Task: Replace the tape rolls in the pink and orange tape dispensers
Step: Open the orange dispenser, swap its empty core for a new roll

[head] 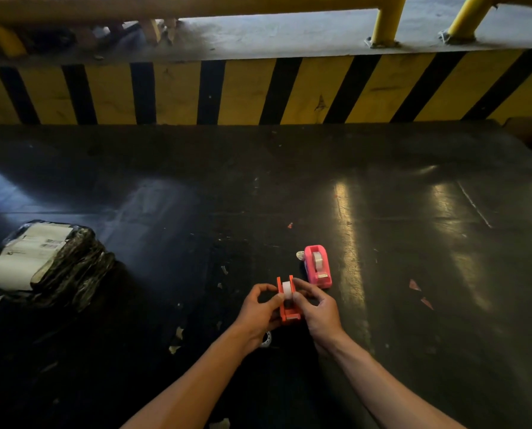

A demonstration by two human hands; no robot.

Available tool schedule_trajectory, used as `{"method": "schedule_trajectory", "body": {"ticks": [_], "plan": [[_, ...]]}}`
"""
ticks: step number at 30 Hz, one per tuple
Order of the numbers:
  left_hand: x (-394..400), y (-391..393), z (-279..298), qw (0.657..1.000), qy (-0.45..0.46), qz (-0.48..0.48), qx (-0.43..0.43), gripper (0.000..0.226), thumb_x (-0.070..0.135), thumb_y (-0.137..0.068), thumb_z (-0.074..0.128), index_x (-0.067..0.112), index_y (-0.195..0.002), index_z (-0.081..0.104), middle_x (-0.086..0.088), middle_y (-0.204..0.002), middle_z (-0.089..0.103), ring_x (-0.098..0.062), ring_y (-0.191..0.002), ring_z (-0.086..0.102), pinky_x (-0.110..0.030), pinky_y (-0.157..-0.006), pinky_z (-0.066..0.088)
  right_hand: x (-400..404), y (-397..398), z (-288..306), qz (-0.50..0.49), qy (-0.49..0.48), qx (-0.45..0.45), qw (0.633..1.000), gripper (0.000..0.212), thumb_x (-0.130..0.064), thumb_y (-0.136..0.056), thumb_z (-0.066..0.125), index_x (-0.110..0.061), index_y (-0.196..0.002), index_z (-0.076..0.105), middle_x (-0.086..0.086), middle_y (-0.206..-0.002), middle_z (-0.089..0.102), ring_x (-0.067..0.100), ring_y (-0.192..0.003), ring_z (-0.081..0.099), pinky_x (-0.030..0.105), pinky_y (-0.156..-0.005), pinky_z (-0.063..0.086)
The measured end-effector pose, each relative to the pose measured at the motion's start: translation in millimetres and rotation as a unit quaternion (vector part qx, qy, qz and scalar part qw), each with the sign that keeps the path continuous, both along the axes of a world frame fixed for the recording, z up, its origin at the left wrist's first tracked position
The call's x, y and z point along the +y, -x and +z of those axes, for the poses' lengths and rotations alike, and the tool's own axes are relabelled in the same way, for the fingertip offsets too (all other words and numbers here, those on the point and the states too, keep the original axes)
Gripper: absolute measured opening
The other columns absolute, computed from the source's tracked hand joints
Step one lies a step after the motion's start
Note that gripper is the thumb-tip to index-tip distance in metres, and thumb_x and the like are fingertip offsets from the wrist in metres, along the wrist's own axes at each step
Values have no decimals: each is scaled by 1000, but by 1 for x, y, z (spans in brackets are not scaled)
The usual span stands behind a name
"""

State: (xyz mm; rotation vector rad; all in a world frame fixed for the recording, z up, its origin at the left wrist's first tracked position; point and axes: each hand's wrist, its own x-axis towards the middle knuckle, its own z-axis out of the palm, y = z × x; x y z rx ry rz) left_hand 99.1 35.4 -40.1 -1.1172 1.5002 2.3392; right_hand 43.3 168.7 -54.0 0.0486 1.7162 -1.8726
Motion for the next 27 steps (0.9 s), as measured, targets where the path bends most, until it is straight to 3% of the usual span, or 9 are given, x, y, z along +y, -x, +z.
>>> {"method": "schedule_trajectory", "body": {"ticks": [3, 5, 8, 10, 12, 19, 23, 25, 27], "plan": [[5, 1, 0, 997, -51, 46, -35, 24, 12, -97, 60, 17, -119, 55, -19, -116, 68, -33, -100, 71, -43, -77, 62, -9, 0, -4, -41, -18, -62, 997, 24, -13, -96, 61, -31, -109, 70, 4, -116, 69, 24, -106, 68, 48, -92, 58], [4, 2, -4, 996, -44, 70, -42, 22, 11, -97, 60, 16, -118, 54, -19, -111, 68, -32, -94, 71, -42, -73, 61, -13, 3, -6, -72, -37, -87, 993, 26, -13, -97, 59, -28, -115, 69, 6, -119, 67, 25, -107, 66, 50, -94, 57], [-11, 1, -14, 992, 97, 71, -45, 22, 11, -97, 60, 18, -116, 54, -13, -109, 64, -31, -98, 68, -43, -78, 61, -8, 10, -8, -129, -66, -81, 986, 31, -12, -98, 58, -22, -127, 65, 2, -130, 61, 22, -112, 59, 44, -100, 52], [-26, -1, -21, 969, 240, 20, -44, 21, 13, -97, 59, 22, -116, 54, -7, -112, 61, -24, -99, 66, -36, -72, 59, -2, 12, -5, -128, -68, -78, 986, 34, -11, -98, 57, -20, -131, 62, 0, -130, 56, 19, -111, 53, 37, -96, 48], [-39, -3, -27, 944, 325, -25, -45, 19, 17, -98, 57, 22, -116, 55, -4, -111, 62, -17, -93, 64, -29, -68, 55, 2, 12, -5, -106, -63, -72, 990, 34, -11, -99, 57, -20, -131, 62, 3, -137, 55, 19, -111, 51, 36, -94, 46], [-58, 4, -32, 908, 395, -115, -80, 22, 22, -99, 57, 21, -120, 55, -6, -113, 64, -14, -92, 65, -28, -72, 56, 5, 5, -4, -54, -54, -53, 996, 33, -12, -99, 56, -21, -130, 63, 8, -142, 52, 18, -112, 48, 33, -90, 45], [-54, 3, -31, 875, 460, -133, -71, 31, 32, -95, 62, 24, -123, 54, -2, -117, 57, -13, -90, 66, -27, -71, 59, 5, 2, -7, -49, -48, -49, 996, 30, -12, -98, 58, -22, -126, 66, 6, -133, 60, 18, -112, 57, 27, -74, 50], [-48, 3, -29, 858, 493, -141, -37, 34, 38, -93, 63, 27, -124, 55, -2, -121, 56, -15, -100, 63, -29, -78, 59, 4, 2, -8, -45, -47, -44, 997, 29, -13, -97, 60, -23, -123, 67, 6, -127, 62, 20, -111, 60, 30, -76, 53], [-38, 5, -19, 871, 466, -157, -2, 31, 37, -95, 62, 24, -123, 59, -2, -118, 59, -16, -104, 62, -29, -81, 58, 3, 1, -8, -36, -44, -46, 997, 26, -14, -96, 62, -25, -118, 70, 5, -122, 64, 22, -109, 62, 40, -84, 57]]}}
